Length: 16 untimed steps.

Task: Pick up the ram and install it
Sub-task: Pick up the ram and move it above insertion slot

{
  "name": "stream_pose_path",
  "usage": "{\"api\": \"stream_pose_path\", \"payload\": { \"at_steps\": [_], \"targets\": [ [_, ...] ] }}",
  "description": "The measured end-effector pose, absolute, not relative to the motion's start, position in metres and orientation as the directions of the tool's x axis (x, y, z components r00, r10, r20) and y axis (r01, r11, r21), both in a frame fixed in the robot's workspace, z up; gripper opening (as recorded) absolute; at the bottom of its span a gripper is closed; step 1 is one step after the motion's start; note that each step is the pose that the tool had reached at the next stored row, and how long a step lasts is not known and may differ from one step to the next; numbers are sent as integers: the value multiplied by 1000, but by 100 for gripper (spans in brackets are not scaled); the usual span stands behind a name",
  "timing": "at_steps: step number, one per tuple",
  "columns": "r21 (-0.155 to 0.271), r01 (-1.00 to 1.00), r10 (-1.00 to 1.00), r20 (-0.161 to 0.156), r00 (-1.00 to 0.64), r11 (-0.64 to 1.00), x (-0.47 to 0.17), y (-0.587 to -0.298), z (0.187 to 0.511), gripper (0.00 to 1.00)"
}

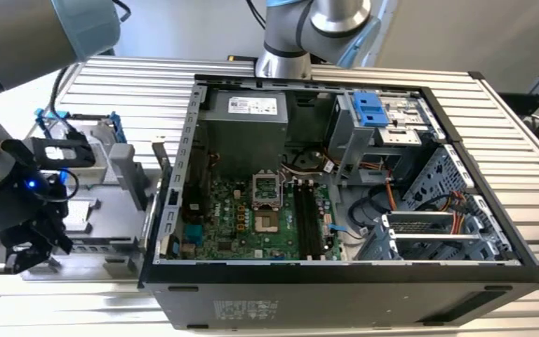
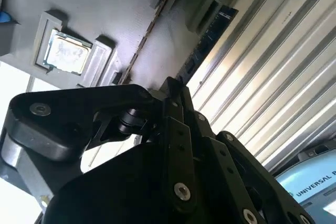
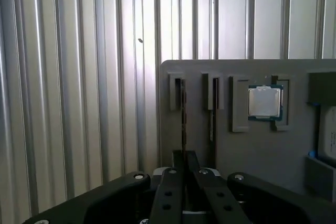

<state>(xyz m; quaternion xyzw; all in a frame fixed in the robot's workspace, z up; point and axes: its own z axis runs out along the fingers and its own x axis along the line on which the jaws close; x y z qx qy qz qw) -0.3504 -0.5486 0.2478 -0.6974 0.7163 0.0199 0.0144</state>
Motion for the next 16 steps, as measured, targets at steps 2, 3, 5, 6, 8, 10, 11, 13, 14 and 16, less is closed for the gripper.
{"api": "stream_pose_path", "payload": {
  "at_steps": [2, 3, 5, 6, 8, 10, 11, 13, 14, 16],
  "targets": [
    [9, -1000, -998, -48, -27, 27, -350, -549, 257, 0],
    [9, -1000, -998, -48, -27, 26, -350, -549, 262, 0],
    [9, -1000, -998, -48, -27, 27, -350, -549, 271, 0],
    [9, -1000, -998, -48, -27, 27, -350, -549, 275, 0],
    [9, -1000, -998, -48, -27, 27, -350, -549, 285, 0],
    [9, -1000, -998, -48, -27, 27, -350, -549, 293, 0],
    [9, -1000, -998, -48, -27, 27, -350, -549, 298, 0],
    [9, -1000, -998, -48, -27, 27, -350, -549, 307, 0],
    [9, -1000, -998, -48, -27, 27, -350, -549, 312, 0],
    [9, -1000, -998, -48, -27, 27, -350, -549, 321, 0]
  ]
}}
